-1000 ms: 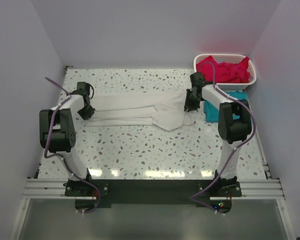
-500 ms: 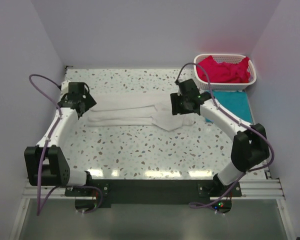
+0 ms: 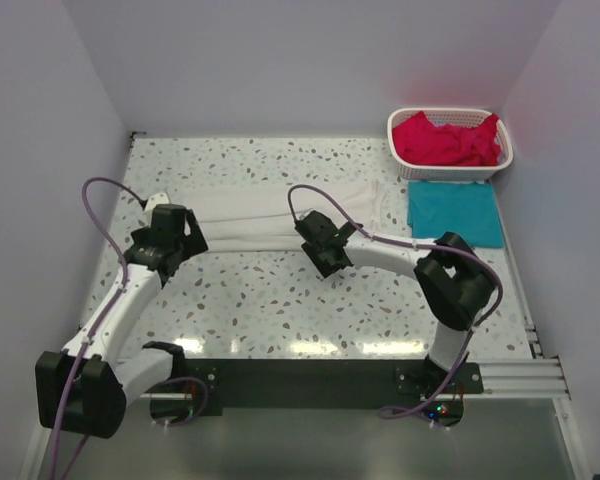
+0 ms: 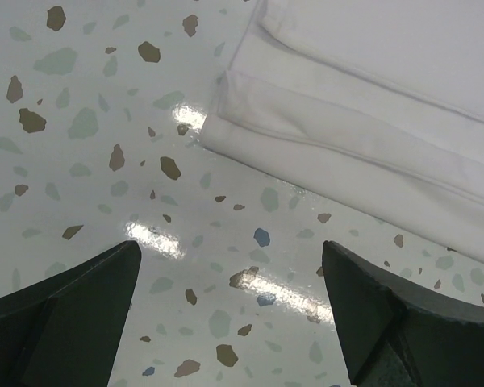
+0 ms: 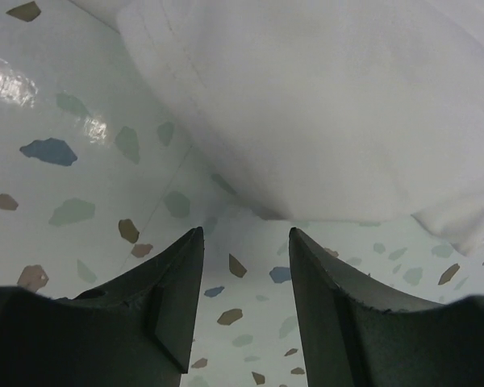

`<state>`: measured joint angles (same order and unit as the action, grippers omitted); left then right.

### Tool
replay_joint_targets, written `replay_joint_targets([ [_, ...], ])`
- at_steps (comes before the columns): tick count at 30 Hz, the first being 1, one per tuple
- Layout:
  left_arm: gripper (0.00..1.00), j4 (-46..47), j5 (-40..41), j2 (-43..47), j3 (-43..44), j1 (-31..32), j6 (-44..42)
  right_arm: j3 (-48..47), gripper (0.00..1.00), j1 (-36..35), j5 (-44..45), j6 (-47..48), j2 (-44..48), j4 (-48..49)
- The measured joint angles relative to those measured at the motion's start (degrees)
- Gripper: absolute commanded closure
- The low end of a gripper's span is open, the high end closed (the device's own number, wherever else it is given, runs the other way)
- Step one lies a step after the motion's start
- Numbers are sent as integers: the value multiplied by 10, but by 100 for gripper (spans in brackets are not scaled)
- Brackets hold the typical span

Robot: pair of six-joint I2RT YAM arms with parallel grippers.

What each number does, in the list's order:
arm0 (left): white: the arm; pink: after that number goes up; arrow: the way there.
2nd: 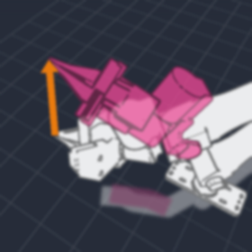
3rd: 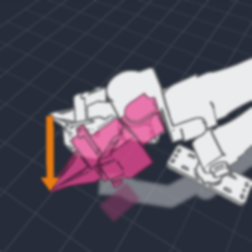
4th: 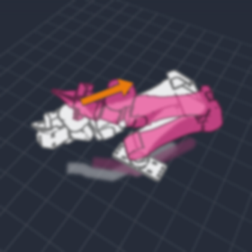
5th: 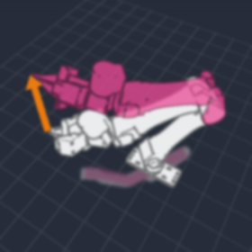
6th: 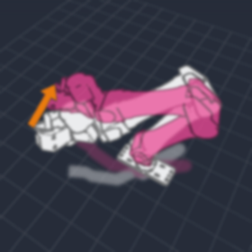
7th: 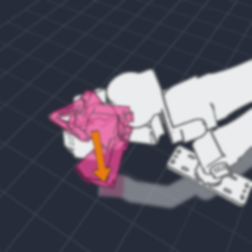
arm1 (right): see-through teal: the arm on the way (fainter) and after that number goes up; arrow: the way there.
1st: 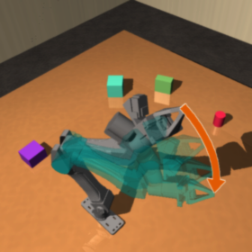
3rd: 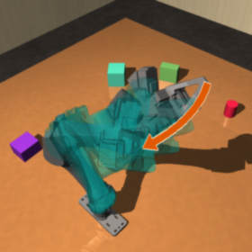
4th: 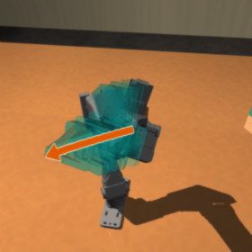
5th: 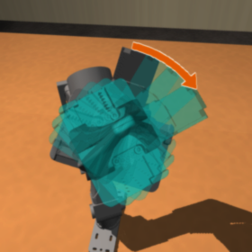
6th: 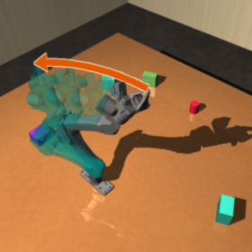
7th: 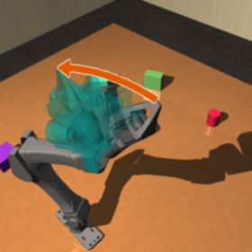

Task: Fold and stack the t-shirts
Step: Fold the tshirt

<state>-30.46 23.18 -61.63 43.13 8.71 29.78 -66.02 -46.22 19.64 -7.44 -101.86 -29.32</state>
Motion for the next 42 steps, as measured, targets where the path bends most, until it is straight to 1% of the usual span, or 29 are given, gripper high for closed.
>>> replay_joint_targets([
  [2,0,5,-5,8,-10,0,-5,-9,50,-4,19,6,-23,4],
  [6,0,9,-4,-3,-12,0,-9,-26,52,-5,45,15,-52,13],
  [8,0,9,-5,-7,-12,0,-10,-35,59,-5,57,21,-59,19],
  [9,0,9,-5,-7,-12,0,-9,-39,62,-5,65,23,-63,21],
  [10,0,9,-5,-7,-12,0,-10,-42,73,-5,68,25,-65,24],
  [12,0,10,-4,-7,-12,0,-10,-45,85,-6,82,32,-69,30],
  [13,0,10,-4,-7,-12,0,-10,-49,93,-6,91,36,-71,30],
  [15,0,10,-4,-7,-12,0,-10,-58,99,-6,107,45,-75,29],
  [20,0,10,-4,-9,-12,0,-11,-109,100,4,144,82,-80,28],
  [26,0,11,-5,-18,-12,0,-11,-234,100,59,161,126,-138,41],
  [29,0,11,-5,-20,-12,0,-11,-286,86,87,158,139,-177,46],
  [30,0,11,-5,-20,-12,0,-11,-304,79,97,158,144,-194,45],
  [32,0,11,-5,-23,-12,0,-11,-339,73,113,158,152,-228,45],
  [33,0,11,-5,-24,-12,0,-11,-355,67,120,158,156,-245,44],
  [35,0,11,-5,-28,-12,0,-11,-385,60,130,157,160,-272,40],
  [36,0,11,-5,-30,-12,0,-12,-400,54,134,157,163,-284,36],
  [40,0,11,-7,-37,-12,0,-14,-440,48,144,159,166,-301,26],
  [42,0,11,-9,-40,-12,0,-14,-451,48,145,158,159,-297,24],
])
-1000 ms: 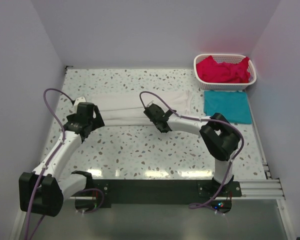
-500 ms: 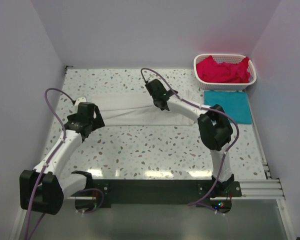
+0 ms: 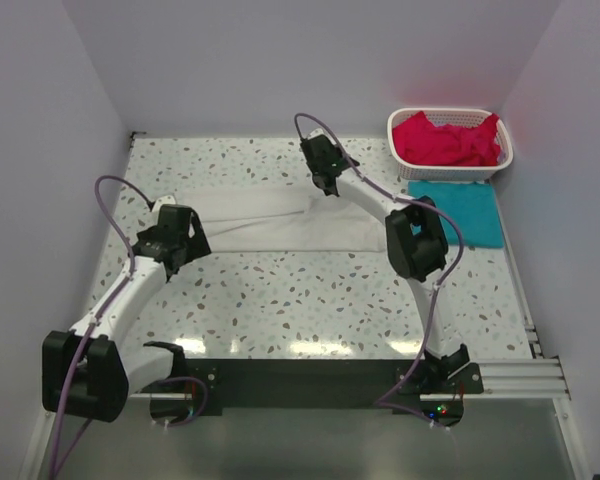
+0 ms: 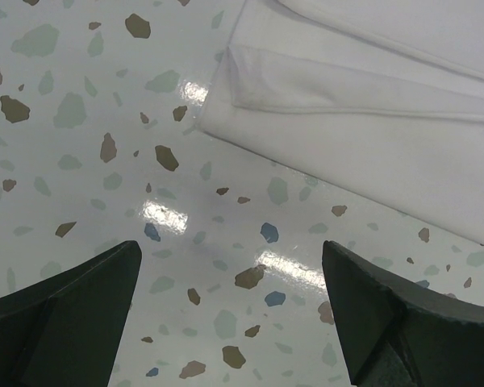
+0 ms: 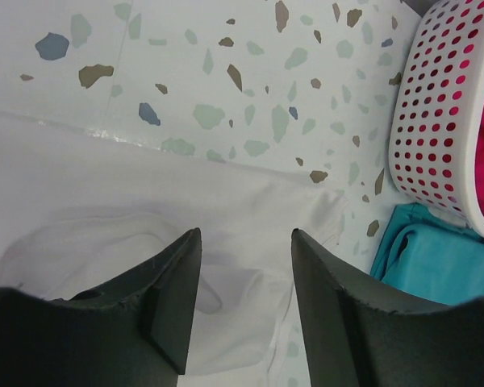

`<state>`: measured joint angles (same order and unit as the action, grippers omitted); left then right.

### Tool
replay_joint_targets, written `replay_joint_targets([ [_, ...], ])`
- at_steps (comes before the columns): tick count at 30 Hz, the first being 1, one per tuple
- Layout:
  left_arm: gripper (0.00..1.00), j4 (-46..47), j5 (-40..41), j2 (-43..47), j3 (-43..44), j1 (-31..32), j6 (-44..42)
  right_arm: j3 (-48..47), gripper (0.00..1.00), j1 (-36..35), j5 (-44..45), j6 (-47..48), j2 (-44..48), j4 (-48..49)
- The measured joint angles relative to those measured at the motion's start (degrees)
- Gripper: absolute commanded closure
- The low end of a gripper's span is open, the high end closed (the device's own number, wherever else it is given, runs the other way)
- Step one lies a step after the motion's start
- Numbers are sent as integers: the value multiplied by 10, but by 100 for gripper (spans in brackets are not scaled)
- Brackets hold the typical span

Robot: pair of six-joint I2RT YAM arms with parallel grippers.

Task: Fold and stack the t-shirts
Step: Fold the tshirt

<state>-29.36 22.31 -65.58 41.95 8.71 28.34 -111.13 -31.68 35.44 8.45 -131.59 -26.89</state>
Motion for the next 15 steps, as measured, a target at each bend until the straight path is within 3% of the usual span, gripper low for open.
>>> replay_joint_targets([
  [4,0,1,-3,-8,0,0,0,46,48,4,-15,-33,48,-3],
  [10,2,0,-15,-34,6,0,4,232,53,30,-106,-127,208,9],
  [15,16,0,-26,-79,45,-1,12,343,66,65,-201,-190,287,52],
])
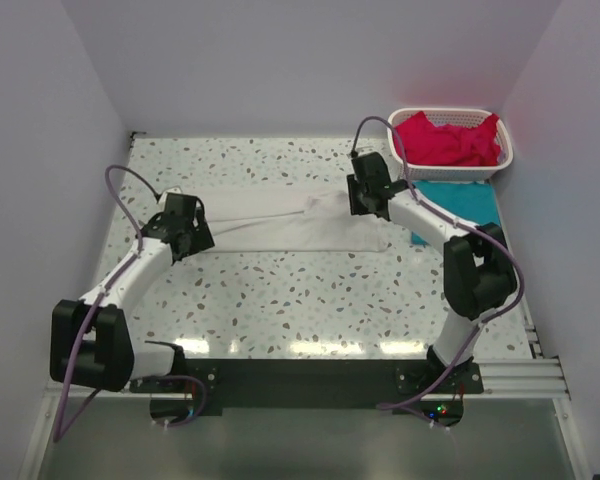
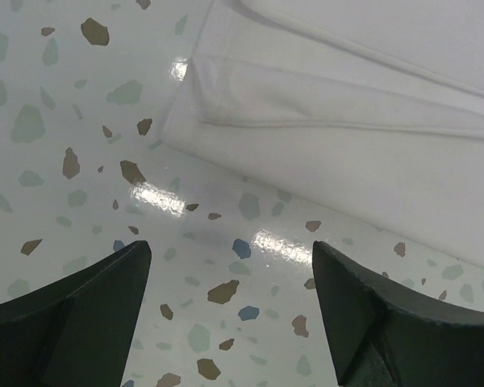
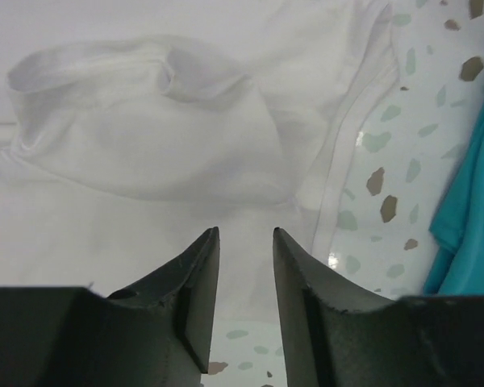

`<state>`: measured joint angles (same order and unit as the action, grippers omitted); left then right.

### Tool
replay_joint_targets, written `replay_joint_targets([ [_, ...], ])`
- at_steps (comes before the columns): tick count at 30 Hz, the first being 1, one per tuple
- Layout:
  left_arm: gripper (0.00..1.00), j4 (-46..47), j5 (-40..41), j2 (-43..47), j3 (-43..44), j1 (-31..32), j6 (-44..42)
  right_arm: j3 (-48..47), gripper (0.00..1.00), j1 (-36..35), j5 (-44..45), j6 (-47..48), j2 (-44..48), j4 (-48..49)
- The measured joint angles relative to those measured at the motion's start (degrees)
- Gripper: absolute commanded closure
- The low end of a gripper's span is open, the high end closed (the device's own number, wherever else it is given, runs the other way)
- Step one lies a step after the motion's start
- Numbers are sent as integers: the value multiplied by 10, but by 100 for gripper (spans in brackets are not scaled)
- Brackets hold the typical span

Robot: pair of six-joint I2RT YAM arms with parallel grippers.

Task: Fold and stack the t-shirts
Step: Fold the tshirt

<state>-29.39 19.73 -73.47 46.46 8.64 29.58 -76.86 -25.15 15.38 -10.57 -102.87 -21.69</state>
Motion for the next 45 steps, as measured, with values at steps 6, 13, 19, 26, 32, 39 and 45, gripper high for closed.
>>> replay_joint_targets([
  [6,24,-1,0,-87,74,0,10,90,89,37,-87,-58,4,46],
  [13,20,-1,0,-157,102,-16,28,156,94,74,-126,-119,4,75],
  [19,20,7,-35,-176,102,-90,56,176,94,81,-140,-140,4,103],
  [26,33,18,-66,-198,114,-100,92,181,94,81,-150,-143,4,120],
  [32,45,19,-62,-232,138,-100,120,182,94,81,-150,-143,4,122],
  [39,56,17,-49,-261,156,-100,131,182,94,81,-150,-143,4,123],
  [45,77,14,-40,-275,171,-101,134,182,94,81,-150,-143,4,123],
])
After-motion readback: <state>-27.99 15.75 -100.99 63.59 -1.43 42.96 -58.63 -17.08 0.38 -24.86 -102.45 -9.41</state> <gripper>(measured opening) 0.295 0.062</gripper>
